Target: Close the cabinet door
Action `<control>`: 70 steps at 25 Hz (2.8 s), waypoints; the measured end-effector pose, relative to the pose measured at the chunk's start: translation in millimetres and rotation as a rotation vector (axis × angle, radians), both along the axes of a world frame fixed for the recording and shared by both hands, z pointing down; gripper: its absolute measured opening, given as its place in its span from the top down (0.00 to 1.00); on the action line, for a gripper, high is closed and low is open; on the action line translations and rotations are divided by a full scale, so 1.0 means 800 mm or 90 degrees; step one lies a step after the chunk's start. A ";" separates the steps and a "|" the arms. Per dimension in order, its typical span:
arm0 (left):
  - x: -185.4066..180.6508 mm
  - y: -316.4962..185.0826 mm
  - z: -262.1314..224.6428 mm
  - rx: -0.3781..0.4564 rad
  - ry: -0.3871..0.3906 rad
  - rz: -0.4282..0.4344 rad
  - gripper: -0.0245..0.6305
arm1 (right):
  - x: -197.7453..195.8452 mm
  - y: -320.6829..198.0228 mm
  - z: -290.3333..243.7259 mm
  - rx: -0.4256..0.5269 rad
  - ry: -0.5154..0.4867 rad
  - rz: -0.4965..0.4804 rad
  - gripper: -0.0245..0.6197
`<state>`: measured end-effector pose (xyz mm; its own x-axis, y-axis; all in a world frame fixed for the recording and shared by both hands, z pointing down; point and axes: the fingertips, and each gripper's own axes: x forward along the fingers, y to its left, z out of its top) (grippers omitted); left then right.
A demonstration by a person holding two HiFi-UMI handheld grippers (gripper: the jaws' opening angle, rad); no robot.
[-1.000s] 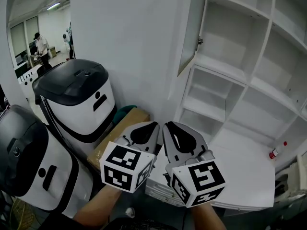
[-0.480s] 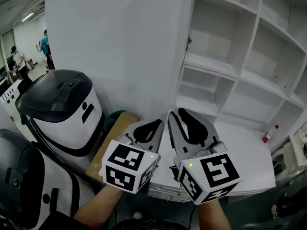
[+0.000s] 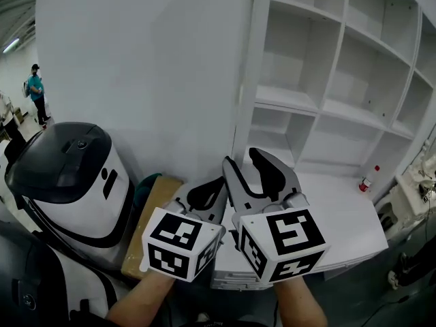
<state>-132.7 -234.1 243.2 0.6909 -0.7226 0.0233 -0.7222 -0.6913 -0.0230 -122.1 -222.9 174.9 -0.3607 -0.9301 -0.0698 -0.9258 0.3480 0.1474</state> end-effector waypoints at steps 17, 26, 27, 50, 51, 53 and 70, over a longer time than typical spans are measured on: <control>-0.003 -0.008 -0.024 0.029 0.035 0.049 0.95 | 0.004 -0.013 0.004 -0.012 0.031 0.068 0.79; 0.013 -0.005 -0.029 0.038 0.033 0.073 0.95 | 0.017 -0.009 0.003 -0.010 0.003 0.059 0.80; 0.014 -0.004 -0.029 0.039 0.033 0.076 0.95 | 0.019 -0.008 0.003 -0.008 -0.001 0.060 0.80; 0.049 -0.005 -0.033 0.054 0.036 0.115 0.95 | 0.071 -0.001 0.002 -0.008 -0.044 0.102 0.84; 0.050 -0.005 -0.033 0.053 0.036 0.117 0.95 | 0.074 -0.001 0.002 -0.008 -0.045 0.105 0.84; 0.050 -0.004 -0.032 0.052 0.036 0.120 0.95 | 0.077 0.000 0.001 -0.007 -0.048 0.111 0.84; 0.088 -0.008 -0.027 0.051 0.033 0.152 0.95 | 0.127 -0.005 0.004 -0.009 -0.072 0.130 0.85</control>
<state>-62.1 -240.7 221.5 0.8406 -0.5375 -0.0669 -0.5409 -0.8395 -0.0512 -20.8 -227.2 178.0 -0.1559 -0.9841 -0.0854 -0.9875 0.1534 0.0354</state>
